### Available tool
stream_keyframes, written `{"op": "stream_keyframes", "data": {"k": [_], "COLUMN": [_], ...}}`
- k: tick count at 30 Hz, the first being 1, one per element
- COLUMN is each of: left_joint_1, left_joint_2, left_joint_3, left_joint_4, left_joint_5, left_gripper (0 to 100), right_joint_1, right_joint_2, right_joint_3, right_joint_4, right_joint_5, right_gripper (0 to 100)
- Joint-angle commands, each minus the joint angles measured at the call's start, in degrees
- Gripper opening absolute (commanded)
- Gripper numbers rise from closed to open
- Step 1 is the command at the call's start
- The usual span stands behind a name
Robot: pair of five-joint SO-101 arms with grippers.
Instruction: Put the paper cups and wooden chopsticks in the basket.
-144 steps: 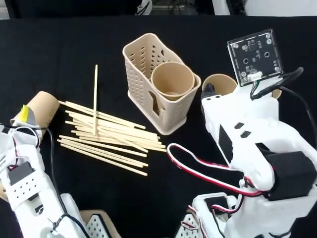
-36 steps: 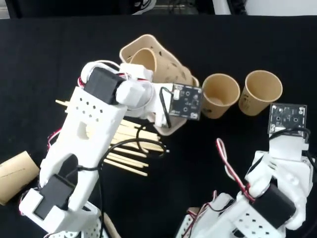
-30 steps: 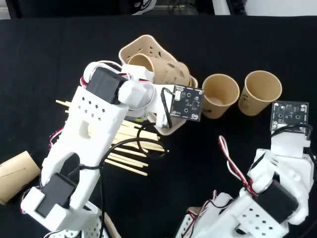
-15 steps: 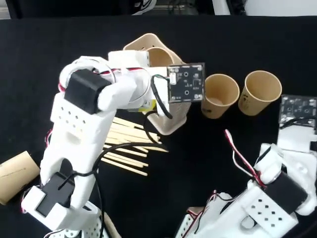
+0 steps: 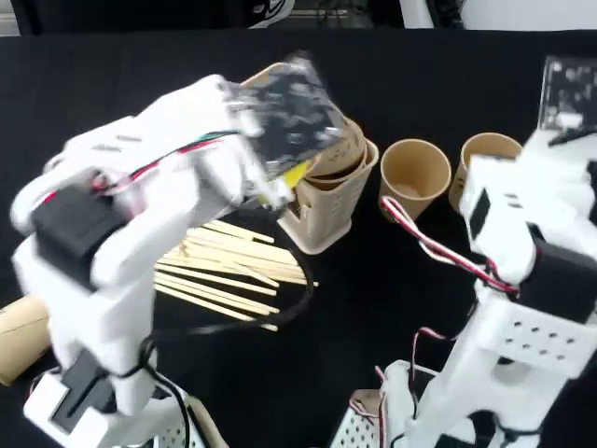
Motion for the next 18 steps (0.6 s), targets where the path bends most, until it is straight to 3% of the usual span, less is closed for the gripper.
{"op": "stream_keyframes", "data": {"k": [1, 5, 8, 18], "left_joint_1": [-3.7, -12.9, -19.1, -24.0], "left_joint_2": [-3.0, -3.5, -4.1, -4.2], "left_joint_3": [-2.9, -2.2, 2.9, 17.5], "left_joint_4": [0.0, 0.0, 0.0, -0.3], "left_joint_5": [11.4, 25.0, 30.3, 31.6], "left_gripper": [25, 25, 25, 25], "right_joint_1": [-6.0, -12.8, -17.8, -23.5], "right_joint_2": [3.7, 7.6, 9.8, 14.8], "right_joint_3": [-5.2, -5.1, -5.0, -3.0], "right_joint_4": [0.2, 0.1, 0.5, 2.4], "right_joint_5": [-6.0, -11.9, -16.0, -14.9], "right_gripper": [1.1, 1.1, 1.1, 1.4]}}
